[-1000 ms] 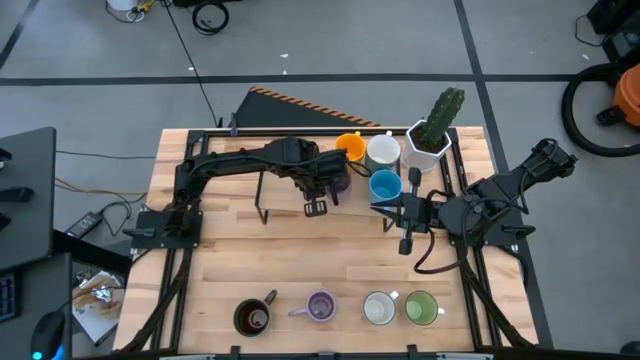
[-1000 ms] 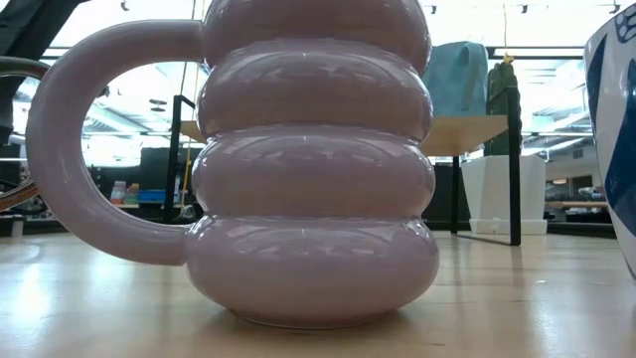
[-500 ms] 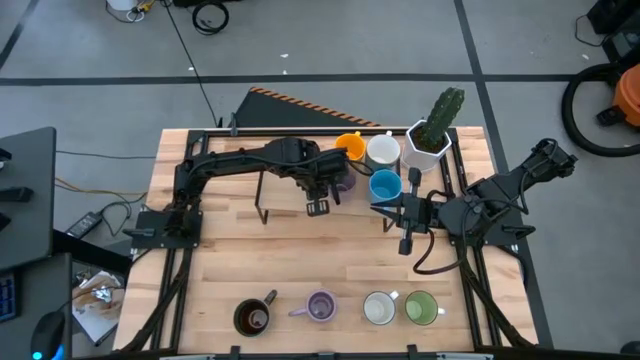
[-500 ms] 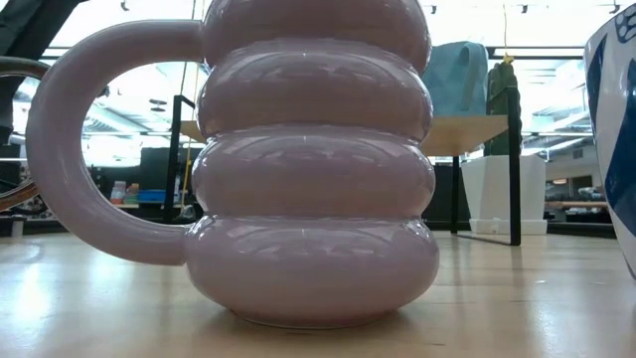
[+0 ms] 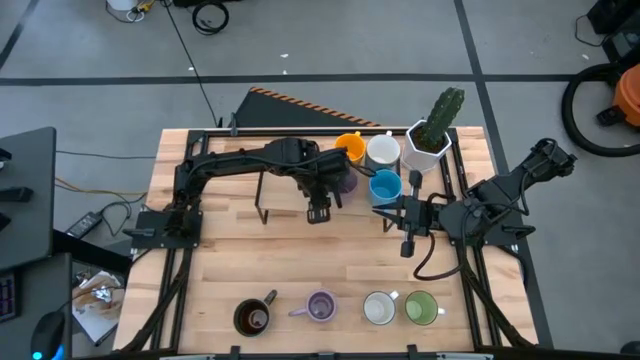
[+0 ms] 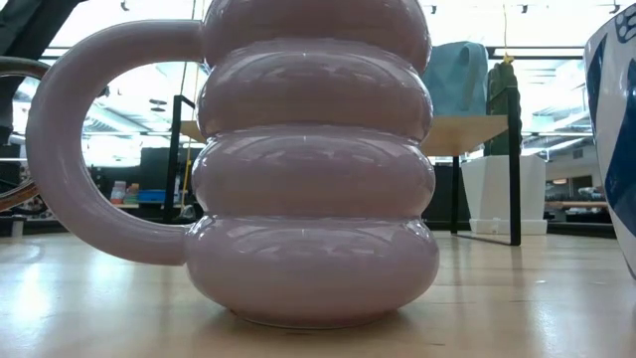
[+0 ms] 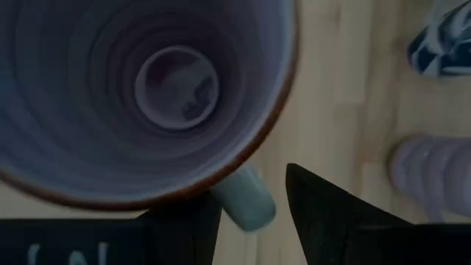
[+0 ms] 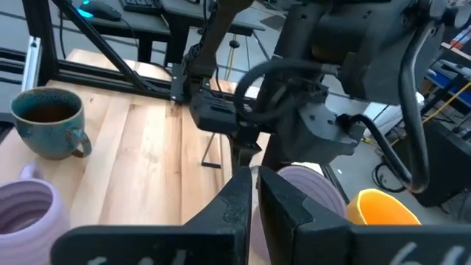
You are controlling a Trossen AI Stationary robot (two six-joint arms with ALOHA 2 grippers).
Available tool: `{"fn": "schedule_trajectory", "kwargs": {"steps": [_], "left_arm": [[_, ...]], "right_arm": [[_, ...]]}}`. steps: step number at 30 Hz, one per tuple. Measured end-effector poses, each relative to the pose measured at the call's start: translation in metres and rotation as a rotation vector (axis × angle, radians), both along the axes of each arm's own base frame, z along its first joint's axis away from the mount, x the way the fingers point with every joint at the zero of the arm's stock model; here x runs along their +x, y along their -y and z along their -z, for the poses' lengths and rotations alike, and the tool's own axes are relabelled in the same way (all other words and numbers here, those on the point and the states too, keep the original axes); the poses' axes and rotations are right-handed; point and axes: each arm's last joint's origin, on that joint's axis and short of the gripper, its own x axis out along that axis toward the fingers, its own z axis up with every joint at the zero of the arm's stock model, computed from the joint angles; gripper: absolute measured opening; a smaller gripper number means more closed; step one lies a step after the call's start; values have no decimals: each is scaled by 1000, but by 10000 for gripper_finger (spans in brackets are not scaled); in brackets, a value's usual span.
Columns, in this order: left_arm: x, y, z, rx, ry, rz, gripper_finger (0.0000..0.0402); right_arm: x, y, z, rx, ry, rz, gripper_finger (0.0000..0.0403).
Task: Place coffee mugs
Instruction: Put the left purple mug on the shelf
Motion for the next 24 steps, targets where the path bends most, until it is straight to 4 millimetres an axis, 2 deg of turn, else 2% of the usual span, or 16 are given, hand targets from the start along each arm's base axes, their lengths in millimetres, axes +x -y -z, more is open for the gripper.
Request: {"fn": "schedule_trajectory", "kwargs": {"steps": [16, 24], "left_arm": [[9, 25, -4, 45, 97, 160, 158], [-1, 26, -9, 68, 49, 178, 158]], "right_arm": [[-12, -5, -2, -4, 6, -5, 32], [-13, -4, 0, 11, -11, 7, 32]]}}
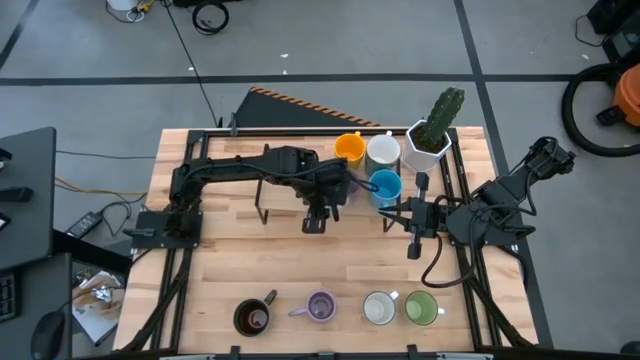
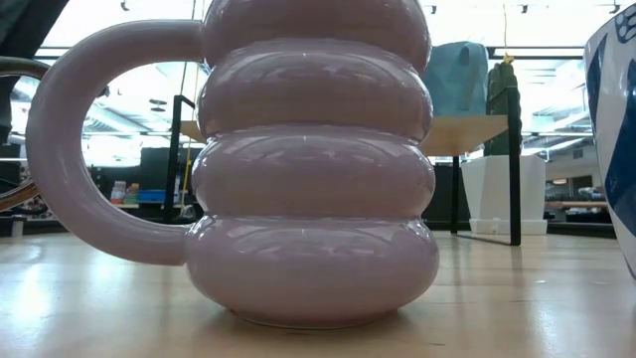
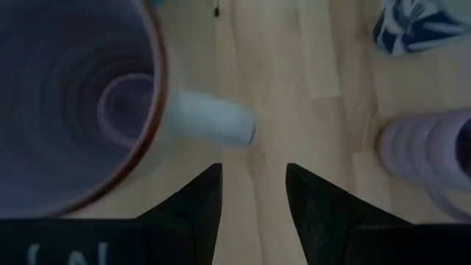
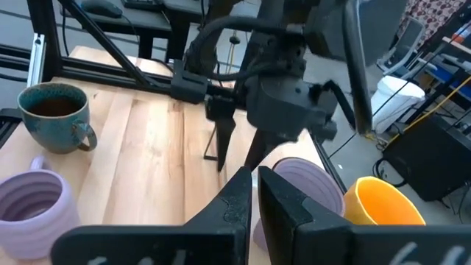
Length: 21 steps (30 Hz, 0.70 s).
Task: Place coffee mugs
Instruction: Put the left purple mug on the shelf
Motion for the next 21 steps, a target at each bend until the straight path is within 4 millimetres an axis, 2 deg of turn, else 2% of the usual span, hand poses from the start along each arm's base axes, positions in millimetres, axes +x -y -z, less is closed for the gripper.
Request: {"fn": "schedule_trajectory", "kwargs": {"steps": [3, 9, 15, 21], "left_arm": [[-7, -1, -3, 50, -32, -3, 158], [-7, -6, -4, 53, -27, -15, 158], [-9, -7, 11, 49, -49, -35, 152], [-26, -4, 15, 60, 11, -58, 143]], "right_arm": [[0, 0, 1, 7, -6, 4, 32], [-2, -1, 2, 23, -14, -4, 32], [-6, -7, 2, 30, -15, -27, 32], [-7, -9, 3, 34, -17, -27, 32]]}}
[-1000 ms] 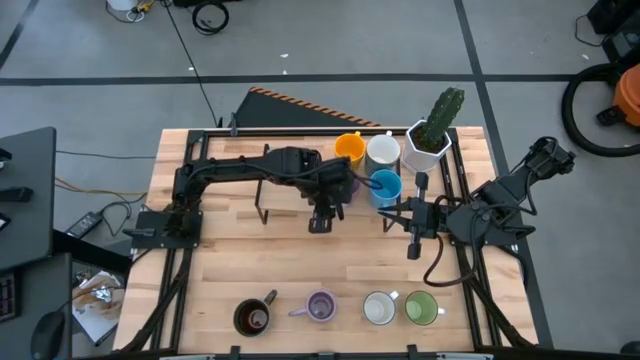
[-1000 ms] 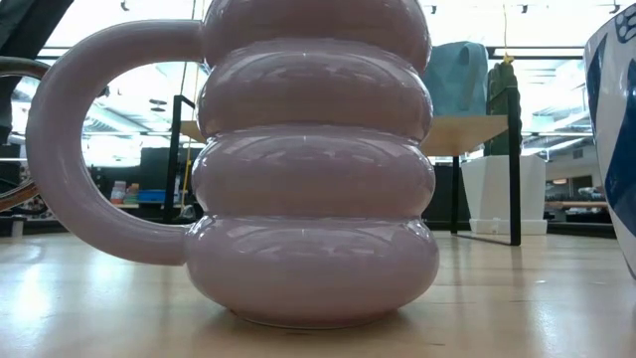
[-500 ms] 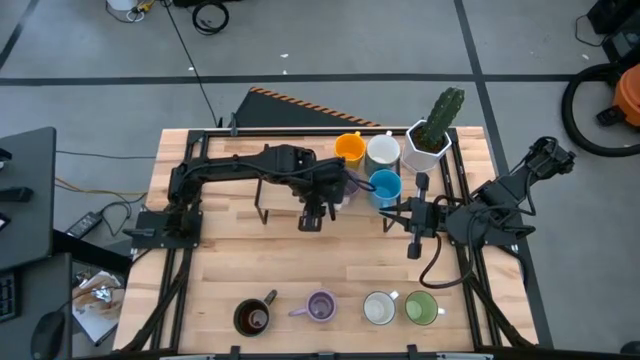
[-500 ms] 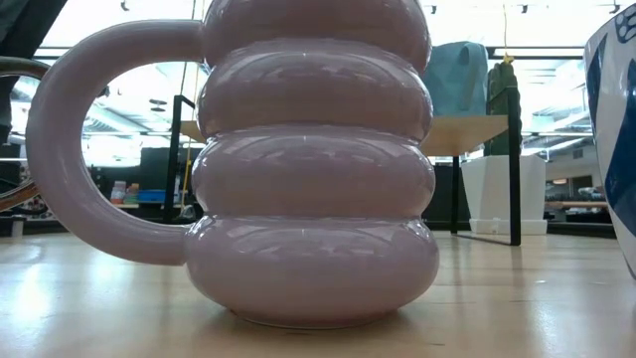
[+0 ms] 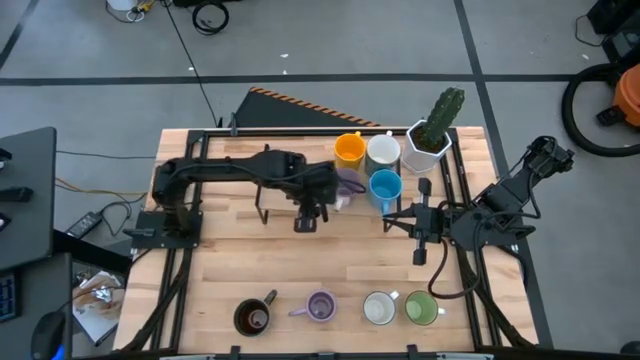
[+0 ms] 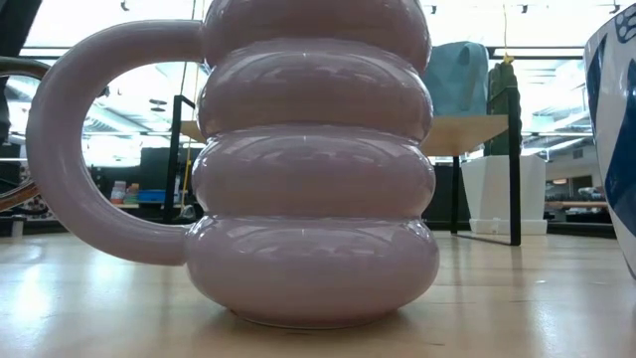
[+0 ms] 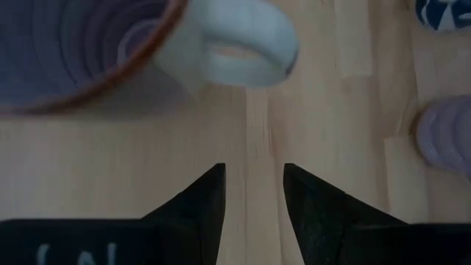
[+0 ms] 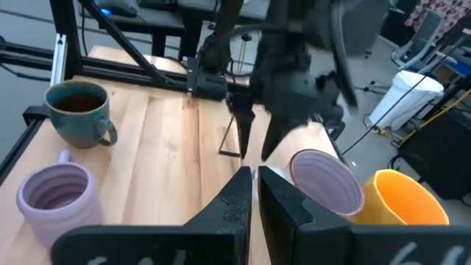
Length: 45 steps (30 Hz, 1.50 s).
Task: Place coffee mugs
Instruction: Put the left purple mug on the shelf
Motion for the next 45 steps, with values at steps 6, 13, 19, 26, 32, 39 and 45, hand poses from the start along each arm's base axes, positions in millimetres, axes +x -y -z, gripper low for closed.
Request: {"fn": "schedule_trajectory", "kwargs": {"steps": [6, 13, 19, 26, 32, 39, 45], "left_arm": [[-29, 1, -1, -11, 123, -28, 142], [-48, -3, 24, -9, 293, -45, 142], [-49, -17, 48, -2, 446, -95, 157], [-53, -33, 69, 15, 550, -118, 198], [-54, -38, 79, 6, 593, -118, 211], [-44, -35, 101, -47, 597, -99, 211], [-35, -36, 107, -72, 644, -126, 210]], "right_arm": [[0, 0, 1, 14, -7, 10, 32], [0, 0, 3, 19, -16, 18, 32], [-1, -2, 3, 74, -11, 16, 32], [-2, -4, 4, 86, -13, 0, 32], [-1, -3, 3, 77, -13, 4, 32], [-1, -3, 3, 50, -15, -8, 32], [1, -5, 3, 54, 0, 2, 32]]}}
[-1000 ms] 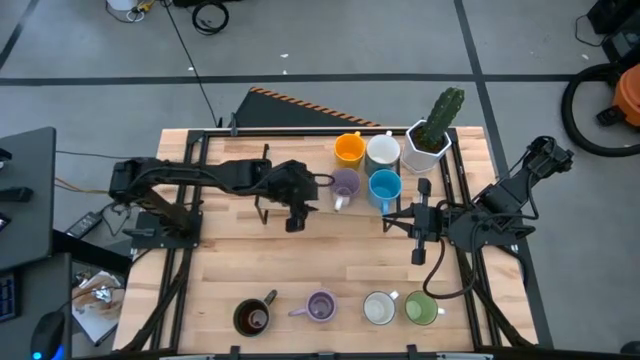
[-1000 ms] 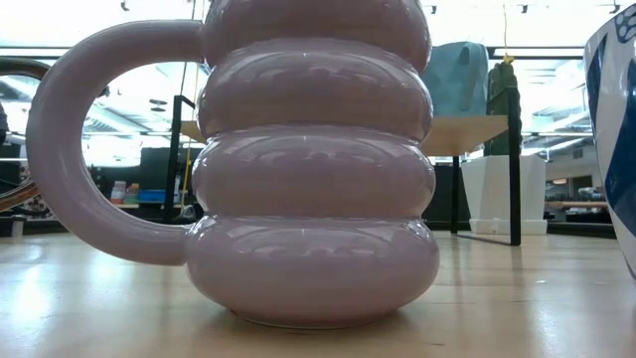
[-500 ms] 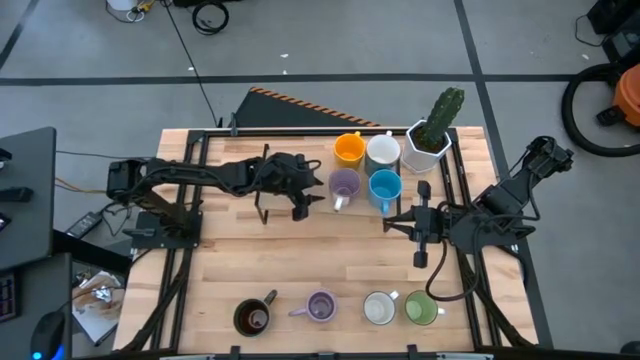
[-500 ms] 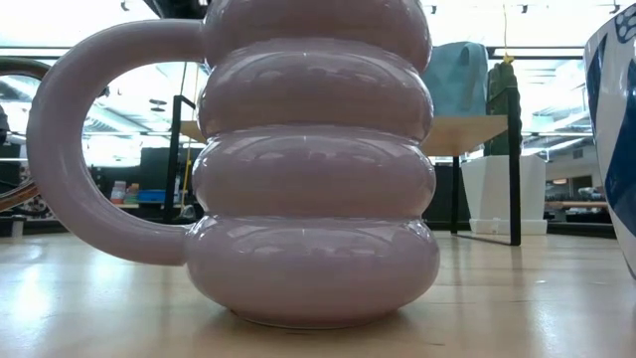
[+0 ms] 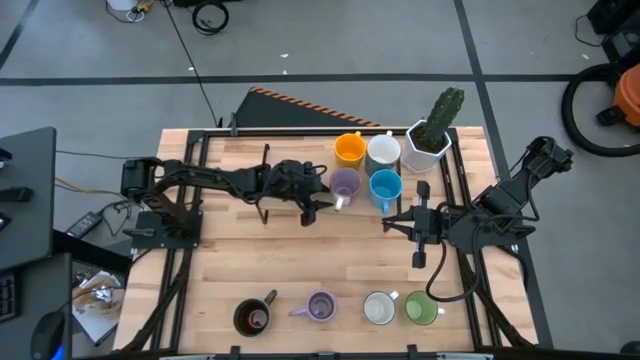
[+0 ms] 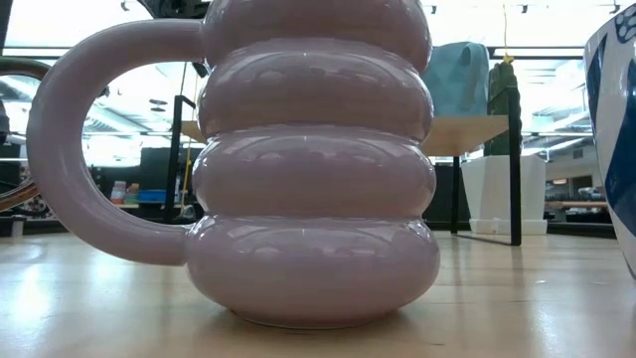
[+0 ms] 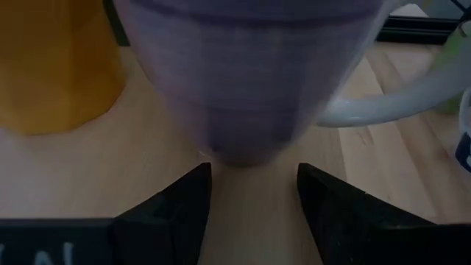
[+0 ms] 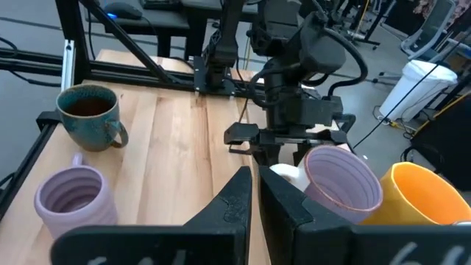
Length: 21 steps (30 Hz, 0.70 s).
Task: Place coffee mugs
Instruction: Put the left purple mug on the shelf
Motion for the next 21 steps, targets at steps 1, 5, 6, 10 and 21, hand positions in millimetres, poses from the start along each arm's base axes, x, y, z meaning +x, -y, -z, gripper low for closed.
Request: {"fn": "schedule_trajectory", "kwargs": {"steps": [1, 5, 6, 10, 21], "left_arm": [[1, 0, 0, -7, 7, -5, 210], [1, 0, -1, -12, 21, -8, 210], [2, 0, -1, -18, 28, -11, 210], [3, -1, -2, -21, 46, -30, 210], [15, -1, 11, -89, 101, -73, 210]], "right_arm": [[1, -1, 1, -3, -2, 2, 32], [2, -1, 1, -2, 1, 8, 32], [2, -1, 1, -1, 5, 9, 32], [2, -1, -1, -4, 17, 8, 32], [3, -2, -2, -10, 20, -3, 32]]}}
